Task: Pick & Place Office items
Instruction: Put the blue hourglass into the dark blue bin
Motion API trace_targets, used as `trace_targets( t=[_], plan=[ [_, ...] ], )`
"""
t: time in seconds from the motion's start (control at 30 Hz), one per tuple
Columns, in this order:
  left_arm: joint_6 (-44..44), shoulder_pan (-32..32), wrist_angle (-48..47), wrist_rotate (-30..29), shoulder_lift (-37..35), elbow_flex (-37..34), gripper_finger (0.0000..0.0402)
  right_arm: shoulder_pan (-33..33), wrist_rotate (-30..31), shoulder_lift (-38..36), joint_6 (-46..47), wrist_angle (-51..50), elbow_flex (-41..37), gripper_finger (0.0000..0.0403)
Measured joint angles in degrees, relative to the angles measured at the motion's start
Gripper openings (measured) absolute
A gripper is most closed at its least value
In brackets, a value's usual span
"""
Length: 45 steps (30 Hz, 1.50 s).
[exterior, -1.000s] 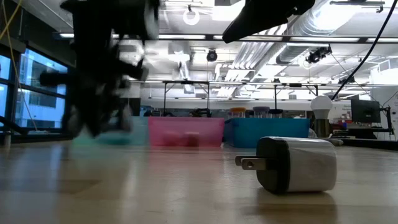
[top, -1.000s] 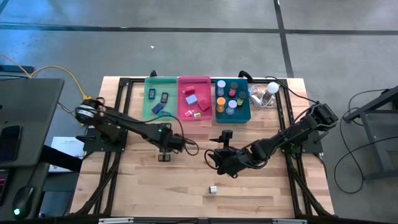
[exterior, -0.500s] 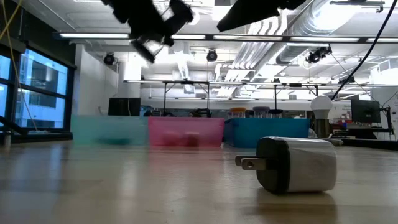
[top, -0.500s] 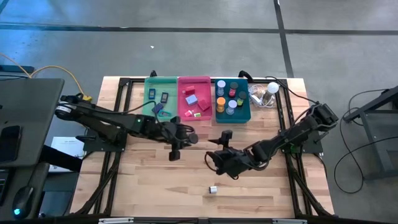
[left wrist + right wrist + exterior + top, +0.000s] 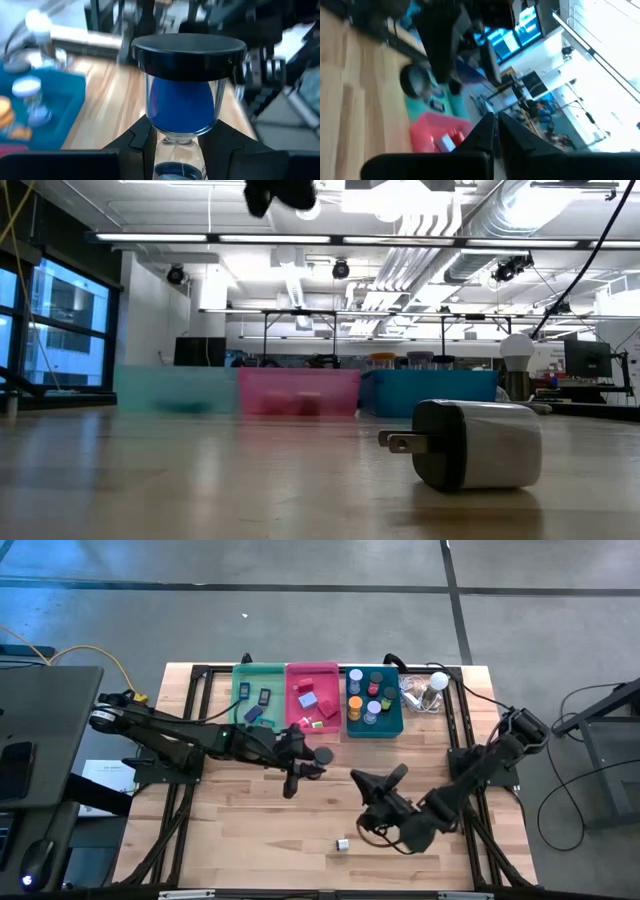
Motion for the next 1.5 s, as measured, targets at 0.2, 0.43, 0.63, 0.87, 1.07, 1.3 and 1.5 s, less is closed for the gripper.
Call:
trace_targets(
  t=[0.2,0.43,0.63,0.87,1.07,1.3,1.5],
  plan=[
    [0.1,-0.5,5.1,0.2,0.2,0.0,0.0108,-0.5,-2.6,-2.2,-14.4,18.4,0.0,0.0003],
    [0.3,-1.3,5.6,0.2,0.2,0.0,0.0108,-3.1,-15.1,-4.6,-16.2,22.2,0.1,0.0003],
    [0.5,-1.4,5.5,0.3,0.2,0.0,0.0108,-6.7,-23.1,-4.5,-9.5,18.6,0.1,0.0003],
    [1.6,-1.4,5.2,0.3,0.2,0.0,0.0108,-9.4,-29.6,-4.5,-0.3,11.3,0.1,0.0003],
    [2.0,-1.4,4.6,0.4,0.3,0.0,0.0108,-10.5,-33.4,-4.6,4.8,7.8,0.1,0.0003],
    [2.0,-1.4,4.8,0.4,0.3,0.0,0.0108,-10.4,-34.1,-4.6,5.5,7.4,0.1,0.0003],
    [2.0,-1.4,4.9,0.6,0.3,-0.1,0.0108,-10.4,-36.7,-4.6,8.6,5.2,0.2,0.0003]
  ],
)
